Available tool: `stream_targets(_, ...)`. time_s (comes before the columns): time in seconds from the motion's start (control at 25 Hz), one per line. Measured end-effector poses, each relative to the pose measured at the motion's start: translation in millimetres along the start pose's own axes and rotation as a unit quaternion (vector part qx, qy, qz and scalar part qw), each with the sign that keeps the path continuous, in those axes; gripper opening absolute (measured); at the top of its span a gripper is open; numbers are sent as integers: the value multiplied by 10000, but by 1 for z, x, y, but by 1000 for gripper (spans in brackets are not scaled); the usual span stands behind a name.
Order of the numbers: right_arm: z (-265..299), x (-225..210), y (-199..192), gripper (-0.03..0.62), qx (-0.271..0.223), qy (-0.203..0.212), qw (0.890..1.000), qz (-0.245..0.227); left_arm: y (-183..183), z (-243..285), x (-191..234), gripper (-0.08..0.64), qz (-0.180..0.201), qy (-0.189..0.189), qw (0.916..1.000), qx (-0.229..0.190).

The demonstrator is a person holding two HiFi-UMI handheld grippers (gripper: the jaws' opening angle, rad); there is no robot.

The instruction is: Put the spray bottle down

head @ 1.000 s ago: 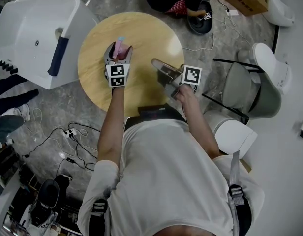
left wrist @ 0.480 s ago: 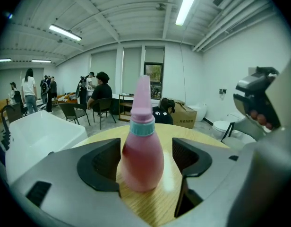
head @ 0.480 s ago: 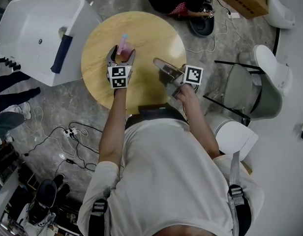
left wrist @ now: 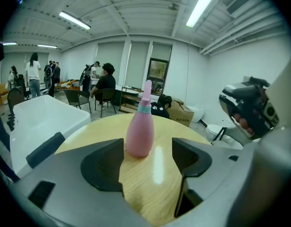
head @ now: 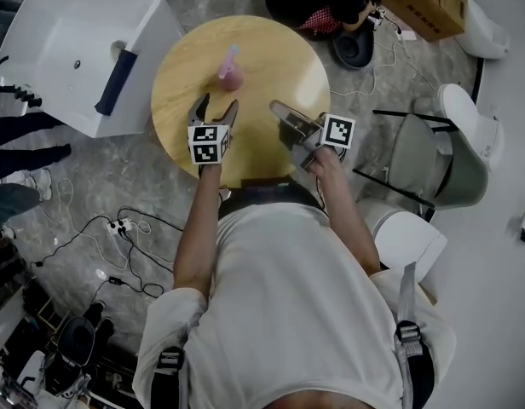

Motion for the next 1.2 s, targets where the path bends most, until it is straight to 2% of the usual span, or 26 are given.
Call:
stream_targets(0.36,-21,25,-40,20,-163,-46,9996,-228,1,-60,-10,303,-83,-440,9989,135)
stream_targets(0.44,-28,29,-52,20,-207,-68,9995,-230,0,-75,-13,237,-103,-537,9983,192)
stream_targets(0.56,-43,33,-66,20,-259,-125,9993,-257,-2,-97,-17,84,-217,-661,9973,244)
stream_targets(0.68,-52,39,-79,20,-295,-182,9991,-261,-4,-116,-19,18,-270,-746,9964,292)
stream_targets(0.88,-55,48,-89,20,-238,-106,9992,-314,-10,-137,-27,6,-215,-803,9954,478)
stream_targets(1.2,-54,61,-84,20,-111,219,9989,-401,-12,-158,-41,6,-155,-570,9965,586)
Point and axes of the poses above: the fingertips, and each gripper's own axes: z forward along the fingers, x to its left, y out of its top, the point moved 8 cm from there along -z, backward along the fingers, and after that the axes turned 10 degrees about -x, right-handed, at the moved point
